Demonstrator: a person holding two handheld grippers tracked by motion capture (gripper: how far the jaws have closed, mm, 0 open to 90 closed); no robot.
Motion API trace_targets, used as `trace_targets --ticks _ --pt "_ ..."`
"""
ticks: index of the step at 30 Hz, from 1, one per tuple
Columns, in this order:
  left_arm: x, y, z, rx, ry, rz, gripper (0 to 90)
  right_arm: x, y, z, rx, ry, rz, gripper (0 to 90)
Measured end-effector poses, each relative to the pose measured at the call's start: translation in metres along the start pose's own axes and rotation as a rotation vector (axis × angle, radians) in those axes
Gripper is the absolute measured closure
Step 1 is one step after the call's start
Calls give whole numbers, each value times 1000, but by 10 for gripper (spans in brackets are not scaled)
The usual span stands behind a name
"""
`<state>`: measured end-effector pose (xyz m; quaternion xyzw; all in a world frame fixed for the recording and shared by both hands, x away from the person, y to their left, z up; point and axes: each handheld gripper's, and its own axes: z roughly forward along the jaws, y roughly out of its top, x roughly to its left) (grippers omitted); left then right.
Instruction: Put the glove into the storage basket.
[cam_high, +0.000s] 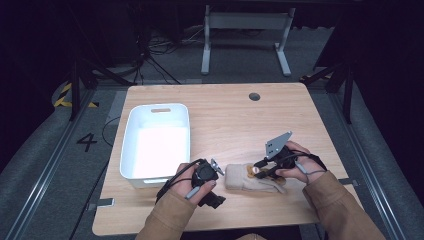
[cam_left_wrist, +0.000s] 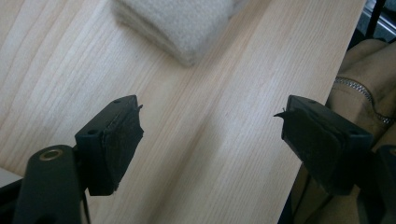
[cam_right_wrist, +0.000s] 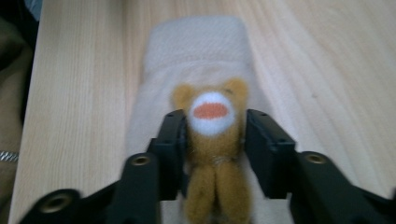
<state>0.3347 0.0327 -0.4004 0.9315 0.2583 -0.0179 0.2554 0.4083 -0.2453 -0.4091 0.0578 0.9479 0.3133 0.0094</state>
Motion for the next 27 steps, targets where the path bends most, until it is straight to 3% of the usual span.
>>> trace_targets --ticks 4,8,19,23,27 --pt "0 3 -1 -19 -5 -7 192 3 -1 -10 -46 -42 17 451" --pt "0 8 0 -28 4 -10 205 6 -4 -22 -96 -68 56 449" --pt "0 22 3 -23 6 29 224 17 -15 -59 -230 -210 180 484" --pt "1 26 2 -41 16 25 231 19 -22 -70 -232 -268 235 513" --pt "4 29 0 -60 22 22 232 20 -30 -80 -268 -326 285 498"
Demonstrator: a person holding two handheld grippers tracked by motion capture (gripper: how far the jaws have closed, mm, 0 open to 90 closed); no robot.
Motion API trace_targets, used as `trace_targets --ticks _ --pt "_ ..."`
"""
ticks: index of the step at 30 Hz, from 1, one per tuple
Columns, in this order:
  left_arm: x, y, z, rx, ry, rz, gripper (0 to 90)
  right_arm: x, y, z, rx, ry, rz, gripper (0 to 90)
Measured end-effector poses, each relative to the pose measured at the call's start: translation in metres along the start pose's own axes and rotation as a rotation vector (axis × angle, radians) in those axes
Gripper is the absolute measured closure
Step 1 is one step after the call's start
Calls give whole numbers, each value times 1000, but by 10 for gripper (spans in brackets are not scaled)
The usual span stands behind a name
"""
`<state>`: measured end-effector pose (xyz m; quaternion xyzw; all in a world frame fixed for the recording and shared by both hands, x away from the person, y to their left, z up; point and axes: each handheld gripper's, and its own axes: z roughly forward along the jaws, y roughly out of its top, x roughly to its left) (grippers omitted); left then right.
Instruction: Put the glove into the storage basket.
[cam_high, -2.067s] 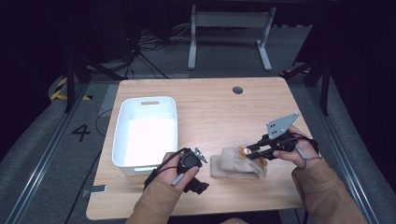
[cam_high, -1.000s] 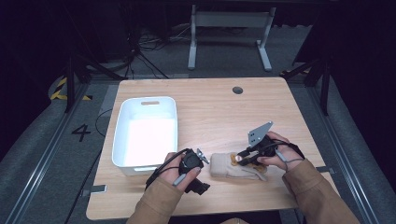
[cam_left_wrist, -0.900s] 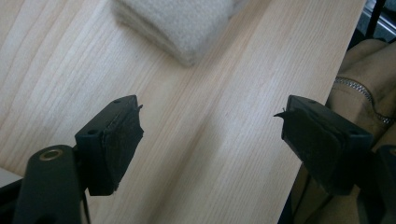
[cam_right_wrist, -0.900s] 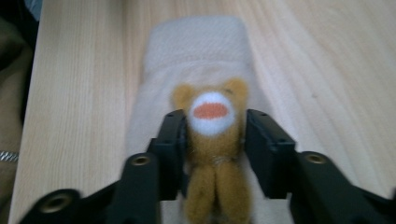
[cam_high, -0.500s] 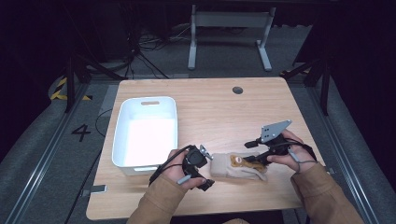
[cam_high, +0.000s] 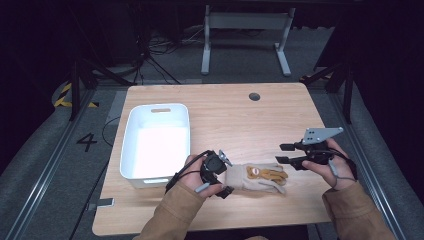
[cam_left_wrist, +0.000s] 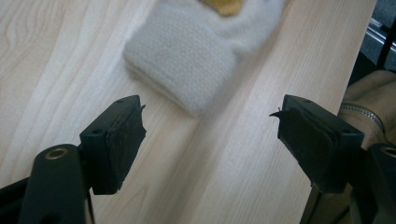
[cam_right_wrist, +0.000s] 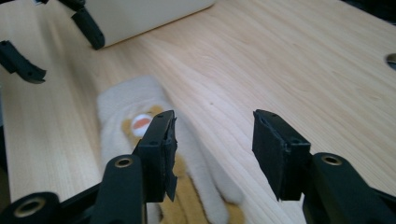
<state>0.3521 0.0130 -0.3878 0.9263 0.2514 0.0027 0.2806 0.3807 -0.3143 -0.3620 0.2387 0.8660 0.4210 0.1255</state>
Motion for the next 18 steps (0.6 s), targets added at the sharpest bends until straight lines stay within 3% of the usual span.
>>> trace_targets --ticks 12,18 --pt "0 11 2 -33 -2 23 232 -27 -30 -27 -54 -259 239 454" --pt "2 11 3 -50 6 25 228 -40 -44 -29 -28 -316 285 442"
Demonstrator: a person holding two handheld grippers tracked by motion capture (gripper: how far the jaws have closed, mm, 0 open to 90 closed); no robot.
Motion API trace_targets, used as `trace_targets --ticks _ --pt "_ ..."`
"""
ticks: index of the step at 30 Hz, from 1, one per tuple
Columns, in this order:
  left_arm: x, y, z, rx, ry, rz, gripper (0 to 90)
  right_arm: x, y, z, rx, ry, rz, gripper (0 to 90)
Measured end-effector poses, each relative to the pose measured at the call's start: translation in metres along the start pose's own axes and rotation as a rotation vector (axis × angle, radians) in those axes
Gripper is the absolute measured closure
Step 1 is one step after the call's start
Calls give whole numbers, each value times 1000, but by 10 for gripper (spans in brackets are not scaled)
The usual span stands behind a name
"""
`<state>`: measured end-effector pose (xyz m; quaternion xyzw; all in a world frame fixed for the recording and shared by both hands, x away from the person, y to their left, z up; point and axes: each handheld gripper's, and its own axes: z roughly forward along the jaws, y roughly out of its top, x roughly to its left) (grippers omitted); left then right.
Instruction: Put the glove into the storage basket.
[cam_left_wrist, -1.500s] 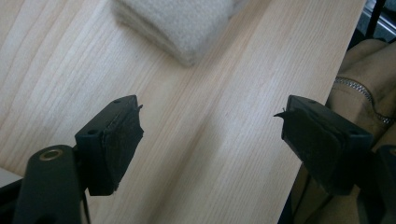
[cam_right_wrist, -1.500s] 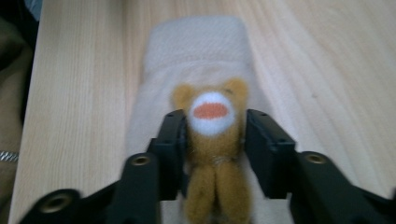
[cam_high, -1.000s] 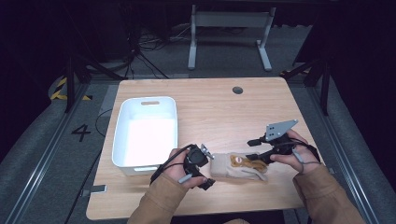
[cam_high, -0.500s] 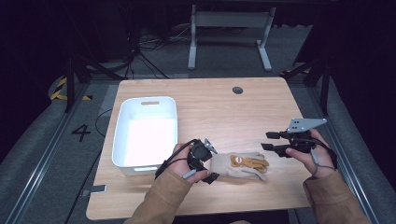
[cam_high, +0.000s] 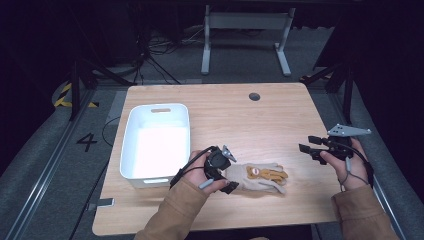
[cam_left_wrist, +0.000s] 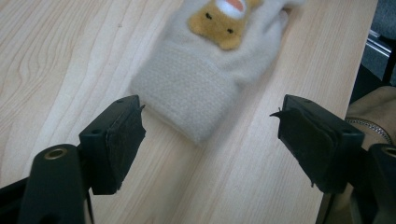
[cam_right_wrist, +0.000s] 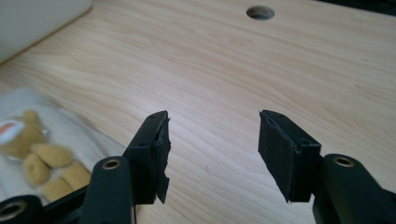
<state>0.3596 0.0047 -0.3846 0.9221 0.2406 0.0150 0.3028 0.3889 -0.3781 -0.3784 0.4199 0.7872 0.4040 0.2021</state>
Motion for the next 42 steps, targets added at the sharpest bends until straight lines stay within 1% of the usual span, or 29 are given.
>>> trace_targets --ticks 3,7,9,10,12,13,14,15,16,17,18,19,20,21,23,25,27,28,30,31,34,37,39,40,42 --pt "2 -1 1 -13 8 -2 222 -6 -5 4 21 -14 1 444" --pt "3 -1 3 -33 11 2 218 -14 -10 9 39 -66 -11 409" --pt "3 -1 3 -40 11 3 218 -18 -15 13 35 -76 22 399" --pt "3 -1 4 -45 11 5 218 -20 -17 15 51 -81 34 407" --pt "3 0 4 -52 13 7 218 -23 -21 18 97 -97 45 459" --pt "3 0 5 -56 14 8 218 -24 -23 20 114 -101 45 451" --pt "4 0 5 -61 15 8 218 -25 -25 21 135 -112 43 467" --pt "4 0 6 -64 15 9 218 -26 -27 23 145 -126 41 466" --pt "4 0 6 -65 14 9 218 -27 -29 24 141 -130 31 442" --pt "4 0 6 -66 15 10 218 -28 -31 26 131 -126 33 427" --pt "4 0 7 -68 13 11 218 -29 -33 28 129 -115 44 412" --pt "5 0 7 -71 12 11 218 -30 -35 29 132 -115 47 390" --pt "5 0 8 -73 11 13 217 -30 -37 30 149 -119 73 376" --pt "5 0 8 -72 8 14 217 -31 -39 31 168 -124 88 382" --pt "5 1 10 -50 -19 -3 217 -31 -41 34 205 -115 90 392" --pt "6 1 11 -67 -30 -4 217 -30 -43 37 219 -91 103 367" --pt "7 2 12 -76 -33 -3 214 -30 -46 39 217 -80 93 342" --pt "8 3 13 -79 -29 14 211 -30 -46 39 217 -77 92 327" --pt "8 4 15 -78 -25 25 207 -29 -48 40 218 -72 95 307" --pt "8 4 16 -71 -24 37 208 -29 -48 39 215 -71 95 297" --pt "6 7 19 -43 -33 52 229 -29 -49 36 210 -51 104 292" --pt "5 10 23 -35 -26 89 232 -29 -49 32 205 -39 105 281" --pt "4 12 25 -21 -33 113 233 -29 -49 29 202 -32 111 281" --pt "5 13 26 -23 -32 127 231 -29 -50 28 197 -30 106 281" --pt "6 15 29 -20 -35 143 229 -28 -51 26 196 -18 114 282"
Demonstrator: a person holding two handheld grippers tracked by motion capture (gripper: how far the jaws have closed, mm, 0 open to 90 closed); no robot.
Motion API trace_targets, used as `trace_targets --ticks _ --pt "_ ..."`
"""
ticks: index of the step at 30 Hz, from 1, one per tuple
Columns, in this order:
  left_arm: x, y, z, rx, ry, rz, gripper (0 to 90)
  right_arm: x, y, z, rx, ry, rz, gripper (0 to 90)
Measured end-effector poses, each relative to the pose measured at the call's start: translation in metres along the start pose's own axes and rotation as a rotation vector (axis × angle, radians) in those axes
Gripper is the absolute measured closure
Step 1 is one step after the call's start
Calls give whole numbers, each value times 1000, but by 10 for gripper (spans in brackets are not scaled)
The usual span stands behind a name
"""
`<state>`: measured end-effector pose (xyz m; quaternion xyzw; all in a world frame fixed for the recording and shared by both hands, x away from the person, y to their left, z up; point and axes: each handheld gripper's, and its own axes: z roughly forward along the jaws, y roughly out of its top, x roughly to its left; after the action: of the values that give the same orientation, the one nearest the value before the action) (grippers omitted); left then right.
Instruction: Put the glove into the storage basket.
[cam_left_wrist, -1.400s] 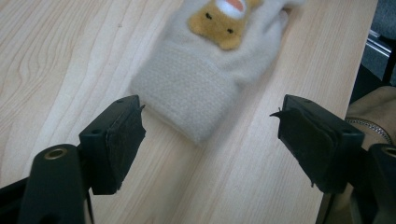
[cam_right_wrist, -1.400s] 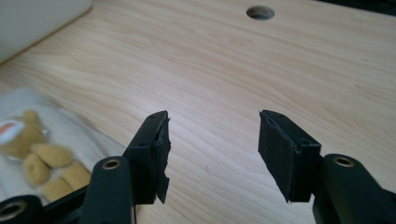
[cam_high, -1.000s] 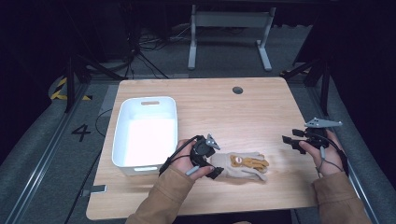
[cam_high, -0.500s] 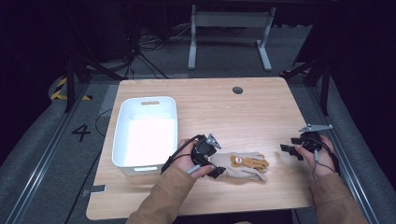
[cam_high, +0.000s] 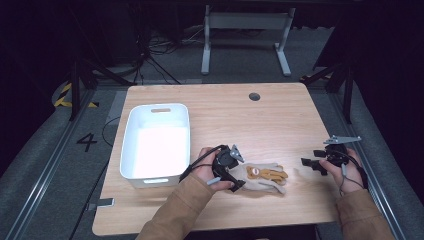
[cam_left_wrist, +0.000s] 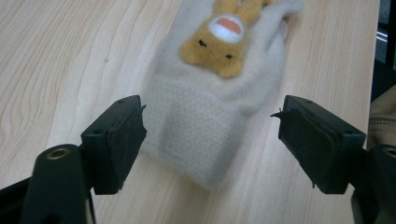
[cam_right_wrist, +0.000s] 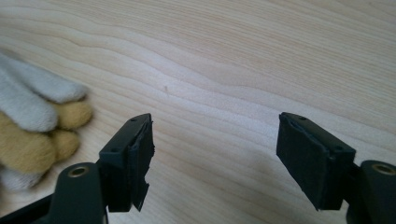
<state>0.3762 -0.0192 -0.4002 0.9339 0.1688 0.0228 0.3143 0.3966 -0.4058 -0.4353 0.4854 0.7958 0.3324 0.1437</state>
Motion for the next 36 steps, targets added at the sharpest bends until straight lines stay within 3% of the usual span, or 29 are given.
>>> trace_targets --ticks 6,10,13,17,20,22,26,29,32,36 --pt "3 6 10 18 -15 44 212 0 -5 -8 -6 21 -4 297" --pt "6 9 19 -8 -21 62 201 0 -9 -13 -17 24 2 270" --pt "9 11 29 -20 -62 47 211 0 -12 -15 -27 30 1 262" --pt "10 13 39 -10 -57 56 200 0 -14 -19 -39 33 4 261" --pt "12 11 46 -6 -45 29 193 0 -15 -19 -34 36 5 257" --pt "13 10 49 -1 -72 11 193 0 -15 -18 -34 39 -1 240" --pt "9 9 49 15 -70 13 185 0 -14 -19 -41 43 -2 238" --pt "5 9 49 38 -78 28 172 0 -14 -19 -42 45 -6 238" --pt "0 9 51 70 -60 77 157 0 -14 -19 -42 46 -3 234" --pt "-2 9 59 55 -47 91 156 1 -14 -18 -47 42 -2 221"
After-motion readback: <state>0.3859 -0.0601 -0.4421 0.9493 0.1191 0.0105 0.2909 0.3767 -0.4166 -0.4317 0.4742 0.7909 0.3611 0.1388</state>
